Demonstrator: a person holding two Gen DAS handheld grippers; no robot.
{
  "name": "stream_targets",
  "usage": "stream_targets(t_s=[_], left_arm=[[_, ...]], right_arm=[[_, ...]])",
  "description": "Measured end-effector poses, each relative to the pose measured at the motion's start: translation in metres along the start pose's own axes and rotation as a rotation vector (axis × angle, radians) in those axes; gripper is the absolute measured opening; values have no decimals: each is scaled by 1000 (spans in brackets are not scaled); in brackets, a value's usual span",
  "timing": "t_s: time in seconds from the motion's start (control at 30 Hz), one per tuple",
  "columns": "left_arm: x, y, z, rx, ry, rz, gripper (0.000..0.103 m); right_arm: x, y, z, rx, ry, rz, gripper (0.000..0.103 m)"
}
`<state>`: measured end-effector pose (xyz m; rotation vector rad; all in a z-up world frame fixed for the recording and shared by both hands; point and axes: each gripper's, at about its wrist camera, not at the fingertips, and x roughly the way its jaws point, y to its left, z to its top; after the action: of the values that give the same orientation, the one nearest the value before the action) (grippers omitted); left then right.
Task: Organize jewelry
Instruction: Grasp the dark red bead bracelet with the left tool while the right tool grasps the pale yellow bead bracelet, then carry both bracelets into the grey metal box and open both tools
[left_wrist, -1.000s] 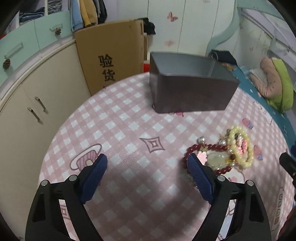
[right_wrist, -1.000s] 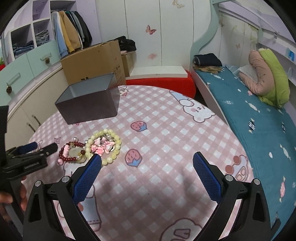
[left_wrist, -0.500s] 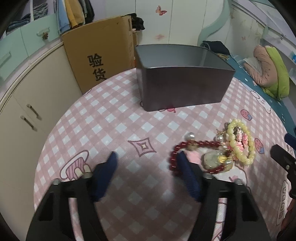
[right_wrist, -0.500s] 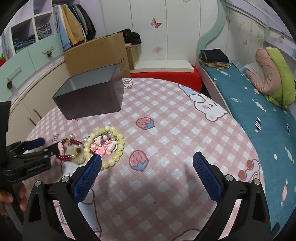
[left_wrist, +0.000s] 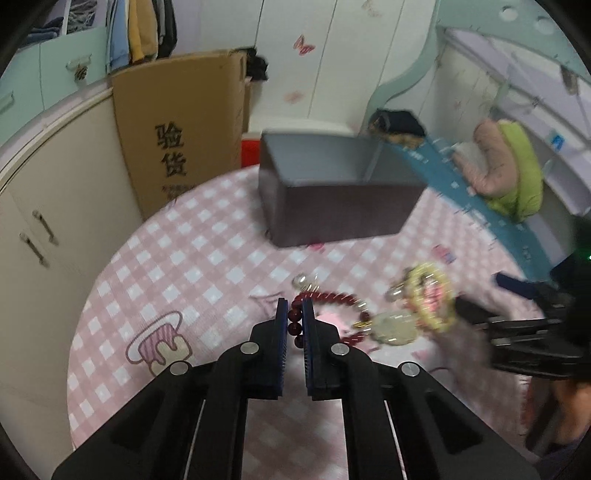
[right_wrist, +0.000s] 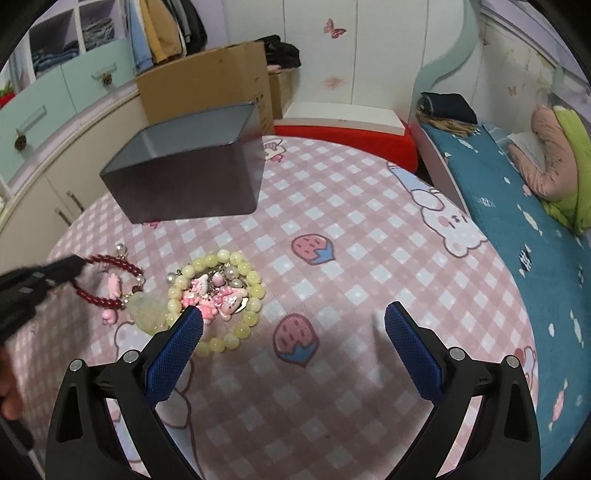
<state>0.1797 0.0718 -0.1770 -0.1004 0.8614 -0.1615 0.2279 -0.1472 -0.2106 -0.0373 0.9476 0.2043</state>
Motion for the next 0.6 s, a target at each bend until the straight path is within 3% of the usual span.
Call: stream_targets(t_s=[0.1, 0.13, 0.27, 0.33, 0.6], left_arm=[[-19, -5, 4, 9, -31, -75, 6], [-25, -6, 5, 11, -41, -101, 6], [-43, -11, 11, 14, -68, -181, 6], [-51, -13, 16, 19, -82, -208, 6], [-71, -22, 28, 43, -109, -268, 6]], right_arm=[[9, 2, 0, -9, 28, -27, 95], [12, 3, -2, -11, 38, -29, 86], [9, 5, -3, -23, 39, -18, 69], [6, 6, -2, -29, 42, -9, 50], [0, -9, -2, -23, 79, 36, 13]])
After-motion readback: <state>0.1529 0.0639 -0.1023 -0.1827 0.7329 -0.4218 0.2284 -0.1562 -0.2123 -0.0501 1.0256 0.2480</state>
